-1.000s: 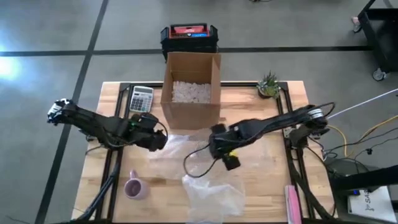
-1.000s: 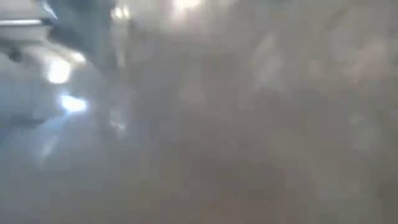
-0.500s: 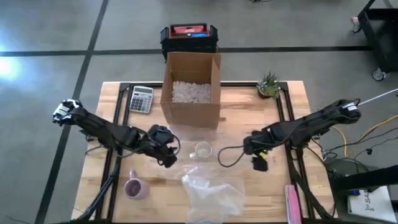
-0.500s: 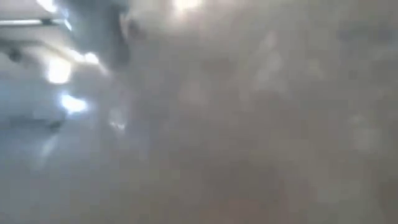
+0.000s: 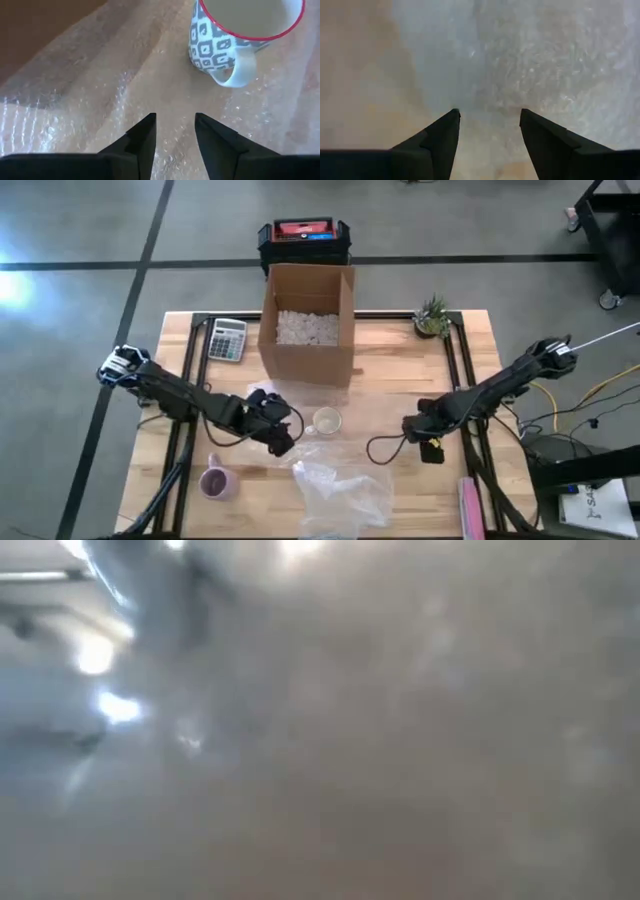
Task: Wrap mug
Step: Wrap the white mug with the bubble wrap
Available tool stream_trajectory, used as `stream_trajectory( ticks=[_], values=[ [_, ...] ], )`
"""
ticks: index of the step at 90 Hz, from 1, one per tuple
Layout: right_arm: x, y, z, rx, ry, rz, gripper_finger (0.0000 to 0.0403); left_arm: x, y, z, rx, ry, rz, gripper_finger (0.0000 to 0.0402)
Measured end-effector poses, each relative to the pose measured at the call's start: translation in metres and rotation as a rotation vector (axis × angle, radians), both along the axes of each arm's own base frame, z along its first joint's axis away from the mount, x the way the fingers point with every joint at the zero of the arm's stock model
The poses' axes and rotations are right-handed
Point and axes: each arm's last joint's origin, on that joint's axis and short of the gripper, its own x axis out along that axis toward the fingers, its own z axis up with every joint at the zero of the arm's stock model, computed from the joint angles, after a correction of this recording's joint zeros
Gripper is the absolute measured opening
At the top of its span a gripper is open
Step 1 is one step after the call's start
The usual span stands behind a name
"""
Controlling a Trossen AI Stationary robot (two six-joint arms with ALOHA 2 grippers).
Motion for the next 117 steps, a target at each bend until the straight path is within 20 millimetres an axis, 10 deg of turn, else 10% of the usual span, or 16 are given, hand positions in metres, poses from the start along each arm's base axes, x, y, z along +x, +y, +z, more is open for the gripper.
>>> stream_trajectory(
  ticks=[22,60,94,117],
  values=[
    [0.019,0.002,0.013,-0.010,-0.134,0.025,0.0014,0.009,-0.002,-0.003,0.048,-0.047,-0.018,0.0104],
    [0.105,0.011,0.103,-0.259,-0.947,0.246,0.0001,0.014,-0.001,0.002,0.137,-0.130,0.010,0.0098],
    [0.198,-0.012,0.054,-0.227,-0.788,0.298,0.0000,0.024,-0.003,0.032,0.154,-0.245,0.009,0.0097],
    [0.224,-0.014,0.034,-0.212,-0.542,0.329,0.0000,0.039,-0.002,0.026,0.132,-0.285,-0.030,0.0076]
  ],
)
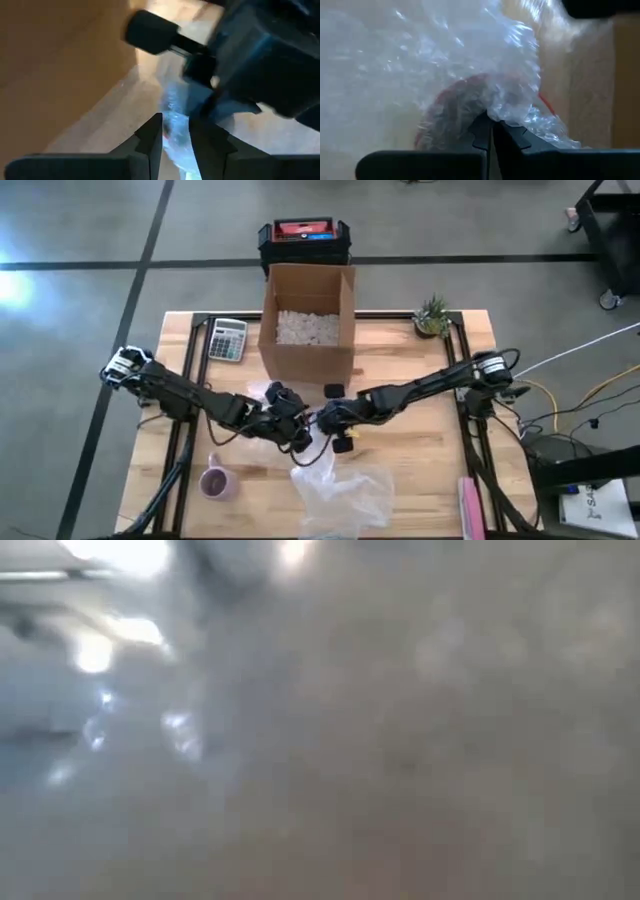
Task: Wrap mug
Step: Wrap the white mug with the bubble wrap
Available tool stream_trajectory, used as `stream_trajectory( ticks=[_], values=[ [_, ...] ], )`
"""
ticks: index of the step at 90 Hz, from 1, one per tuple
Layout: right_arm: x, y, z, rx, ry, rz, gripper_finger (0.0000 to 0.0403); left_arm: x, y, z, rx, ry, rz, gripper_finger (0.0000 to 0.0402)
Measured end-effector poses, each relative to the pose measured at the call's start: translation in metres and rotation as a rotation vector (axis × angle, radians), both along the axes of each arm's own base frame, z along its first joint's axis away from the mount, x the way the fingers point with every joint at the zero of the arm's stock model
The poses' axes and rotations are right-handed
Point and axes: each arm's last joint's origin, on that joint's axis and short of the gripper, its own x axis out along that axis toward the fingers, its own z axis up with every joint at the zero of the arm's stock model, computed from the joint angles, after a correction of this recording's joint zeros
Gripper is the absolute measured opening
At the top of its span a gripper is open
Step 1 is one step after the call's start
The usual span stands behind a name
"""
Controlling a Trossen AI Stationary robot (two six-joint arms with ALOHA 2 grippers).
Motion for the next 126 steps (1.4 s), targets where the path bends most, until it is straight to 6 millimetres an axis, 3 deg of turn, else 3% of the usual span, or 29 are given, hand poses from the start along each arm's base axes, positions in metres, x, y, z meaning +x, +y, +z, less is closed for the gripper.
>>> stream_trajectory(
  ticks=[16,28,37,59,72,80,95,117,126],
  values=[
    [-0.001,0.000,0.005,-0.009,0.023,0.009,0.0000,0.018,0.000,-0.033,-0.018,0.091,-0.031,0.0067],
    [-0.007,-0.001,0.021,-0.009,-0.004,0.016,0.0000,0.026,0.001,-0.046,0.008,0.099,-0.006,0.0061],
    [-0.012,-0.002,0.032,-0.015,-0.012,0.026,0.0000,0.029,0.001,-0.045,0.012,0.067,0.008,0.0061],
    [-0.036,-0.006,0.081,-0.011,-0.079,0.019,0.0000,0.027,0.002,-0.041,0.000,0.055,0.000,0.0060],
    [-0.063,-0.012,0.096,-0.016,0.026,-0.007,0.0000,0.027,0.002,-0.040,0.000,0.054,0.000,0.0061],
    [-0.079,-0.018,0.091,-0.028,0.122,-0.044,0.0000,0.027,0.002,-0.040,0.000,0.054,0.000,0.0060],
    [-0.089,-0.025,0.059,-0.087,0.191,-0.103,0.0000,0.027,0.002,-0.040,-0.001,0.050,0.001,0.0059],
    [-0.050,-0.012,0.043,0.074,-0.107,0.051,0.0000,0.027,0.002,-0.039,-0.002,0.047,0.000,0.0059],
    [-0.040,-0.008,0.026,0.142,-0.089,0.113,0.0000,0.027,0.002,-0.039,-0.002,0.046,0.000,0.0059]
  ],
)
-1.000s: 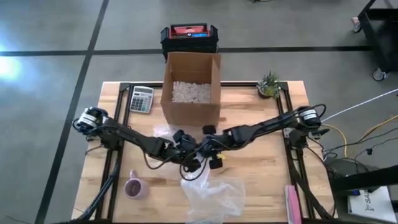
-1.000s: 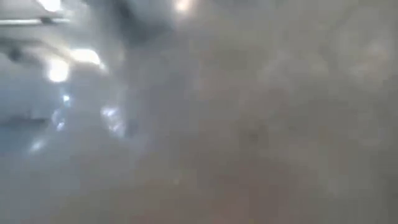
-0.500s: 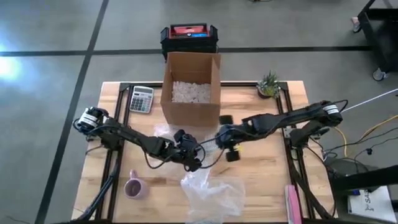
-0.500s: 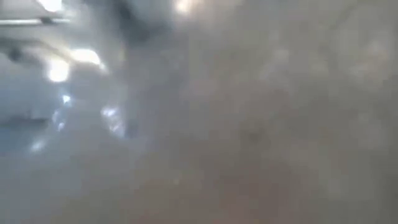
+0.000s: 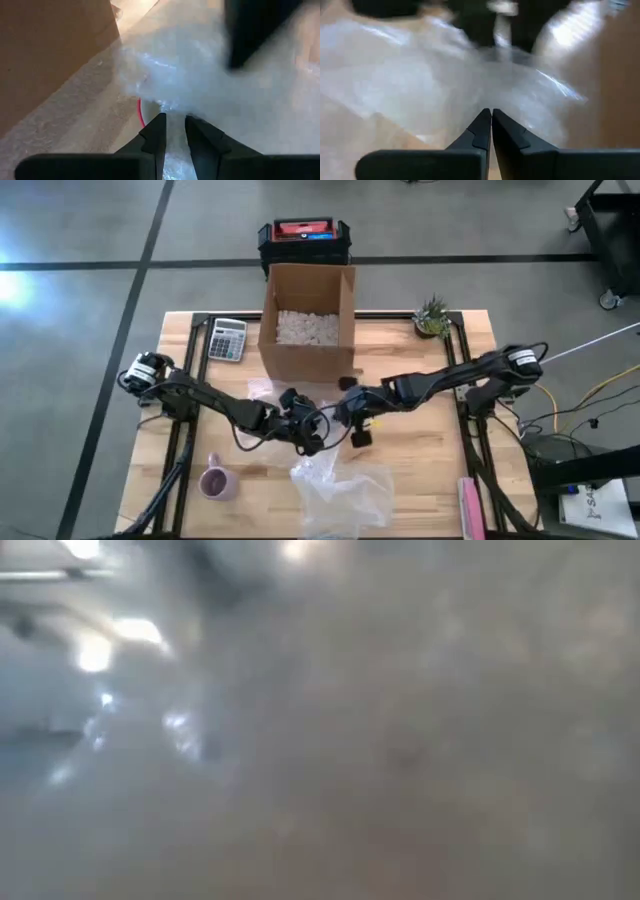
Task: Wrap mug
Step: Wrap the white mug with the bubble wrap
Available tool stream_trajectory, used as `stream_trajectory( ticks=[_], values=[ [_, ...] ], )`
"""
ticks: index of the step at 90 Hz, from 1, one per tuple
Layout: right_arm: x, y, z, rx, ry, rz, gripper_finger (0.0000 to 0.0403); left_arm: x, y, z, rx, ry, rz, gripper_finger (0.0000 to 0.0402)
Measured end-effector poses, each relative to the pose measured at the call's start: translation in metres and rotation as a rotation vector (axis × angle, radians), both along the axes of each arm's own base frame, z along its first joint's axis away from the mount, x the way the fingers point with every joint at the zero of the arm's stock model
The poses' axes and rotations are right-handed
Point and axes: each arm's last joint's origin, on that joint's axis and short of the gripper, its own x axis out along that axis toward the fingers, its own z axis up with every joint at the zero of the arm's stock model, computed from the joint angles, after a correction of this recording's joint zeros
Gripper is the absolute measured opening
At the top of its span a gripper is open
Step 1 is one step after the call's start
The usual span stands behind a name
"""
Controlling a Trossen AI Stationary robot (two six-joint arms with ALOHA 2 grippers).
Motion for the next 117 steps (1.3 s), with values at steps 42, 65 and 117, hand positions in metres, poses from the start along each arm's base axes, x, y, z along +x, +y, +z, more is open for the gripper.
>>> stream_trajectory(
  ticks=[42,65,117],
  values=[
    [0.033,0.002,-0.017,-0.033,0.129,0.002,0.0000,-0.017,-0.002,0.056,-0.124,-0.014,-0.098,0.0059],
    [0.035,-0.003,-0.012,-0.039,0.116,0.005,0.0000,-0.045,-0.024,0.046,-0.221,0.086,-0.198,0.0059],
    [0.022,-0.007,0.016,-0.061,0.205,0.015,0.0000,0.005,0.018,-0.006,-0.130,-0.034,-0.043,0.0038]
  ],
)
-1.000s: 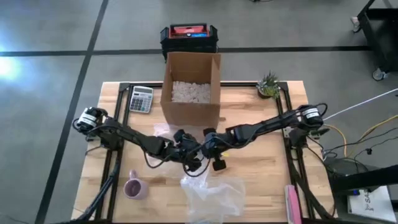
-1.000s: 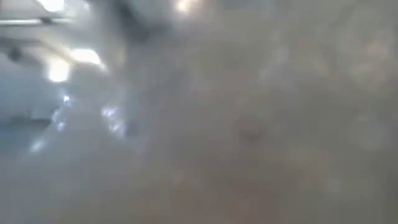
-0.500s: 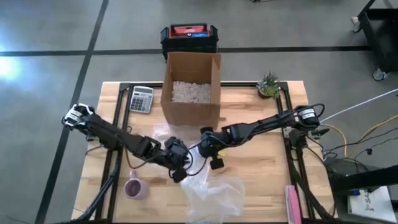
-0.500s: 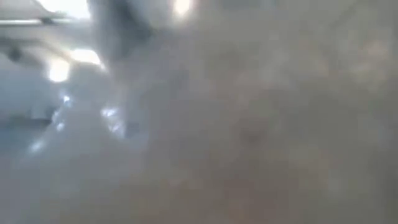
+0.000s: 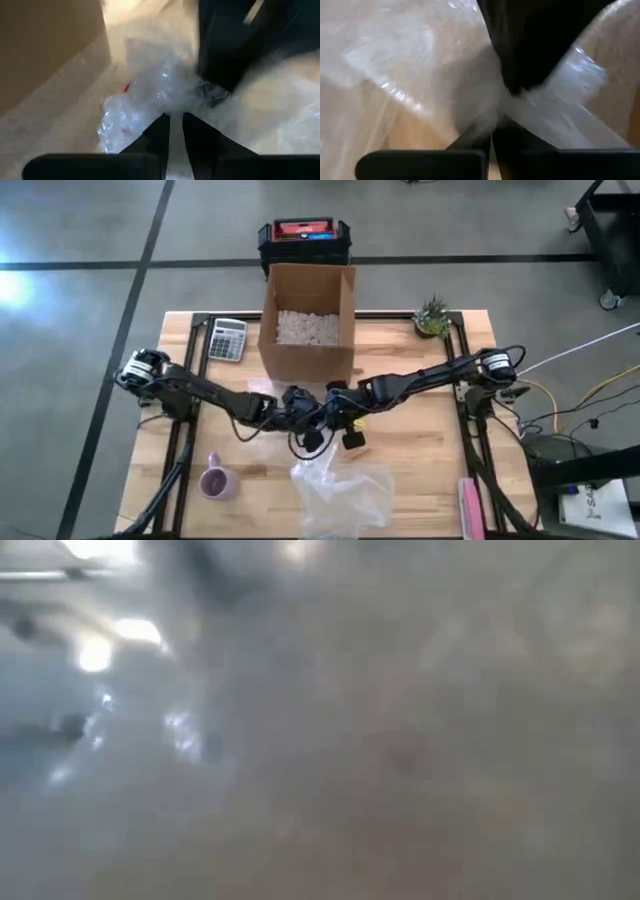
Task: Wrap mug
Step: Wrap the white mug with the bubble wrap
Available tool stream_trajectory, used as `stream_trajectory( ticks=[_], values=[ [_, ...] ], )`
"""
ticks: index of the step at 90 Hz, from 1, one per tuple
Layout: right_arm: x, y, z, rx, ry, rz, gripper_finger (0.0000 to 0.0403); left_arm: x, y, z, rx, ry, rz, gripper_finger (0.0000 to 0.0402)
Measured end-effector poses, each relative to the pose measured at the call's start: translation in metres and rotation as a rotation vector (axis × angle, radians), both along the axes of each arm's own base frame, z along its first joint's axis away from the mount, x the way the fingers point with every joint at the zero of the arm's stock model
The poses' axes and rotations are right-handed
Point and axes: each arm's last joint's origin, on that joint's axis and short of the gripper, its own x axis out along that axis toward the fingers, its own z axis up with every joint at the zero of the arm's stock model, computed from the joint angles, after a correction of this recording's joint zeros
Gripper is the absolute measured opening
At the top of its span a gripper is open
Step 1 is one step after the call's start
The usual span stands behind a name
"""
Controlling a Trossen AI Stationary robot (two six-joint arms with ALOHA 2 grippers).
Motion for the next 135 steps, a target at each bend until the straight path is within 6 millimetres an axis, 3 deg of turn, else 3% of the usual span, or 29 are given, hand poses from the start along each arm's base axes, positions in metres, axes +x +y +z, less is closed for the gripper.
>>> stream_trajectory(
  ticks=[11,19,25,37,45,61,74,83,92,108,122,135],
  values=[
    [-0.005,-0.001,0.030,0.004,-0.052,0.009,0.0000,0.004,0.000,-0.004,-0.004,-0.014,-0.004,0.0031],
    [-0.003,0.000,0.033,0.013,-0.114,0.010,0.0000,0.005,0.000,-0.003,0.004,-0.021,-0.013,0.0027],
    [-0.001,0.000,0.024,0.014,-0.126,0.011,0.0000,0.004,0.000,-0.002,0.006,-0.026,-0.019,0.0025],
    [0.001,-0.007,-0.014,0.013,-0.046,-0.012,0.0000,0.002,0.000,0.002,0.005,-0.031,-0.026,0.0024],
    [0.002,-0.011,-0.023,0.021,-0.047,-0.038,0.0000,0.000,0.000,0.007,0.004,-0.043,-0.031,0.0024],
    [0.004,-0.011,-0.026,0.017,-0.054,-0.045,0.0000,-0.011,0.000,0.034,-0.050,-0.102,-0.098,0.0024],
    [0.004,-0.012,-0.025,0.017,-0.057,-0.047,0.0000,-0.036,-0.008,0.056,-0.064,-0.071,-0.125,0.0024],
    [0.004,-0.012,-0.025,0.016,-0.054,-0.045,0.0000,-0.057,-0.015,0.056,-0.106,0.035,-0.096,0.0024],
    [0.004,-0.012,-0.025,0.015,-0.054,-0.044,0.0000,-0.069,-0.021,0.040,-0.110,0.119,-0.072,0.0022],
    [0.004,-0.012,-0.025,0.016,-0.059,-0.043,0.0000,-0.056,-0.026,0.014,-0.042,0.015,-0.161,0.0022],
    [0.005,-0.012,-0.025,0.017,-0.061,-0.046,0.0000,-0.032,-0.014,0.018,0.056,-0.169,-0.155,0.0022],
    [0.005,-0.012,-0.025,0.018,-0.063,-0.046,0.0000,-0.023,-0.008,0.017,0.097,-0.203,-0.200,0.0022]
  ],
)
